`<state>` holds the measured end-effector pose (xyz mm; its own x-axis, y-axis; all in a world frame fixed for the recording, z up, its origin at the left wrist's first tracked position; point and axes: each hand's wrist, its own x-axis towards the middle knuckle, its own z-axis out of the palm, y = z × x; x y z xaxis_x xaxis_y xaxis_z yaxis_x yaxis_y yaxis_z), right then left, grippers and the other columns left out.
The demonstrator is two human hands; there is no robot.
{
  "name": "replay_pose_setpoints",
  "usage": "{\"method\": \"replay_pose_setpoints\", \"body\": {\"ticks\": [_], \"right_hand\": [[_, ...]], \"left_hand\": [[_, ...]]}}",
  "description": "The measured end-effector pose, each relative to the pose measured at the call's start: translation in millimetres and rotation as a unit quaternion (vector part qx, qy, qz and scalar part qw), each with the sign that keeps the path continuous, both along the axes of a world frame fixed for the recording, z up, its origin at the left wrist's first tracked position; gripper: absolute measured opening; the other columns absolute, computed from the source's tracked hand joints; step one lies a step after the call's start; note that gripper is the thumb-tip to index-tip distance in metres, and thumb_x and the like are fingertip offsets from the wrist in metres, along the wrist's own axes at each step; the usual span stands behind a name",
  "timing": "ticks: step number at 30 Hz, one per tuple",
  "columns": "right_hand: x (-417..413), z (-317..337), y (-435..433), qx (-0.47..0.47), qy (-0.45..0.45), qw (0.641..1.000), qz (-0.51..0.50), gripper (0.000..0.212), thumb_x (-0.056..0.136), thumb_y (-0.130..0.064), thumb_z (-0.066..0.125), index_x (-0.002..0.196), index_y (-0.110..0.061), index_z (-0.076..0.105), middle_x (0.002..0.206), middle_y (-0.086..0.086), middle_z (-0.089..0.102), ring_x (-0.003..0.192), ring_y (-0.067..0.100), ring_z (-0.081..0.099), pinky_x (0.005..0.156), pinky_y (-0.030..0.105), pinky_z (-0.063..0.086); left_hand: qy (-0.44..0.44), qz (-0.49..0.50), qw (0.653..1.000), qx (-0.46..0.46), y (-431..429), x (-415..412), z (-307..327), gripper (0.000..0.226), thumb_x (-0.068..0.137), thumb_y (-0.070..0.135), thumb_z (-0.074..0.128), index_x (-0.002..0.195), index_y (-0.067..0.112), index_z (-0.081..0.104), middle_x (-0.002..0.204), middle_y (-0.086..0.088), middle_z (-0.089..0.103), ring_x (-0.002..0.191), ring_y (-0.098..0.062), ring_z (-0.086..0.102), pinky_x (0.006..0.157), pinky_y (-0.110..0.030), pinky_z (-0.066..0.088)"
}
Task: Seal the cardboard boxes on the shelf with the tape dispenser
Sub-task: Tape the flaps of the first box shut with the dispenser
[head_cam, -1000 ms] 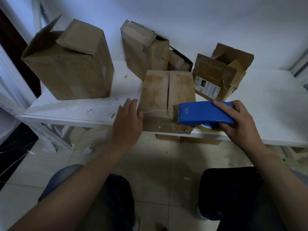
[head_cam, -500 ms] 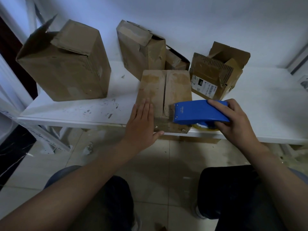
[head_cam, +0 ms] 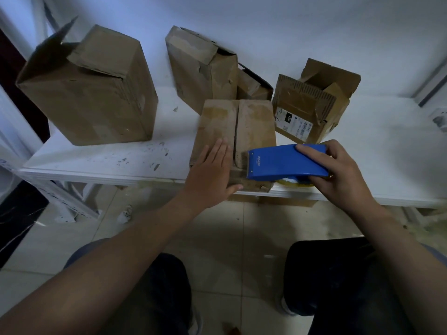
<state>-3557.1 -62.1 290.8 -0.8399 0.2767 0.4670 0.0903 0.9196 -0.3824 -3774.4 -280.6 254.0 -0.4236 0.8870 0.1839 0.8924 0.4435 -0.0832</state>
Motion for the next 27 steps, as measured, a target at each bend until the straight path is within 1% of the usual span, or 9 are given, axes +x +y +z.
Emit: {"method": "replay_pose_setpoints", "body": {"ticks": [2, 4, 8, 10, 15, 18, 21, 24, 27], "right_hand": [[1, 2, 0, 0.012, 0.003, 1.0, 0.015, 0.065, 0.087, -0.019, 0.072, 0.147, -0.03, 0.049, 0.118, 0.011, 0.048, 0.102, 0.016, 0.045, 0.086, 0.032, 0.049], [2, 5, 1, 0.02, 0.008, 0.999, 0.03, 0.06, 0.088, -0.027, 0.066, 0.147, -0.029, 0.05, 0.118, 0.011, 0.048, 0.102, 0.023, 0.049, 0.084, 0.036, 0.05], [7, 7, 6, 0.054, -0.007, 0.997, 0.053, 0.069, 0.086, -0.019, 0.072, 0.147, -0.035, 0.045, 0.122, 0.008, 0.044, 0.106, 0.03, 0.051, 0.084, 0.036, 0.049], [12, 7, 10, 0.058, -0.017, 0.997, 0.052, 0.073, 0.084, -0.02, 0.072, 0.148, -0.038, 0.041, 0.124, 0.007, 0.043, 0.106, 0.029, 0.051, 0.085, 0.036, 0.05], [22, 3, 21, 0.077, -0.019, 0.995, 0.065, 0.064, 0.087, -0.03, 0.063, 0.147, -0.038, 0.043, 0.121, 0.009, 0.046, 0.101, 0.028, 0.052, 0.081, 0.034, 0.049], [36, 2, 38, 0.08, 0.017, 0.996, 0.04, 0.064, 0.087, -0.021, 0.067, 0.146, -0.034, 0.046, 0.117, 0.014, 0.048, 0.099, 0.032, 0.052, 0.076, 0.034, 0.047], [47, -5, 48, 0.074, 0.019, 0.997, 0.023, 0.07, 0.083, -0.009, 0.074, 0.144, -0.03, 0.047, 0.117, 0.016, 0.048, 0.099, 0.033, 0.052, 0.078, 0.034, 0.044], [47, -13, 51, 0.069, 0.009, 0.997, 0.03, 0.065, 0.085, -0.015, 0.069, 0.145, -0.03, 0.047, 0.117, 0.015, 0.048, 0.1, 0.031, 0.051, 0.08, 0.031, 0.041], [44, -18, 56, 0.053, 0.0, 0.998, 0.034, 0.063, 0.087, -0.022, 0.064, 0.146, -0.03, 0.045, 0.119, 0.014, 0.046, 0.102, 0.027, 0.049, 0.081, 0.03, 0.043]], "left_hand": [[-0.003, 0.005, 1.0, 0.01, 0, 0, -1, 0.108, 0.084, 0.075, 0.046, 0.157, 0.001, 0.015, 0.164, -0.018, 0.018, 0.154, -0.029, 0.011, 0.125, -0.048, 0.014], [-0.004, 0.01, 1.0, 0.007, 0, 1, -1, 0.11, 0.084, 0.076, 0.049, 0.157, 0.0, 0.014, 0.165, -0.018, 0.017, 0.154, -0.029, 0.011, 0.125, -0.049, 0.015], [0.004, 0.021, 1.0, -0.004, -1, -1, -2, 0.115, 0.081, 0.079, 0.049, 0.157, 0.001, 0.011, 0.166, -0.018, 0.012, 0.154, -0.028, 0.009, 0.124, -0.05, 0.015], [0.015, 0.025, 1.0, -0.009, -2, -1, -4, 0.116, 0.08, 0.08, 0.05, 0.156, 0.0, 0.012, 0.165, -0.019, 0.014, 0.154, -0.029, 0.011, 0.123, -0.051, 0.017], [0.03, 0.028, 0.999, -0.011, -6, 1, -9, 0.117, 0.079, 0.08, 0.052, 0.156, -0.001, 0.016, 0.165, -0.019, 0.014, 0.154, -0.029, 0.013, 0.123, -0.051, 0.019], [0.025, 0.035, 0.999, -0.015, -3, 0, -4, 0.117, 0.079, 0.08, 0.052, 0.157, 0.001, 0.014, 0.166, -0.016, 0.014, 0.154, -0.027, 0.011, 0.124, -0.049, 0.014], [0.02, 0.035, 0.999, -0.025, -1, -2, -1, 0.116, 0.081, 0.081, 0.047, 0.158, 0.002, 0.012, 0.167, -0.014, 0.011, 0.155, -0.025, 0.007, 0.125, -0.048, 0.012], [0.028, 0.033, 0.999, -0.02, -1, -3, 0, 0.115, 0.081, 0.083, 0.043, 0.157, 0.001, 0.017, 0.166, -0.015, 0.016, 0.154, -0.025, 0.011, 0.123, -0.052, 0.016], [0.045, 0.024, 0.999, -0.018, -2, -5, 0, 0.112, 0.082, 0.082, 0.038, 0.156, -0.001, 0.02, 0.164, -0.017, 0.022, 0.154, -0.026, 0.013, 0.12, -0.057, 0.022]]}}
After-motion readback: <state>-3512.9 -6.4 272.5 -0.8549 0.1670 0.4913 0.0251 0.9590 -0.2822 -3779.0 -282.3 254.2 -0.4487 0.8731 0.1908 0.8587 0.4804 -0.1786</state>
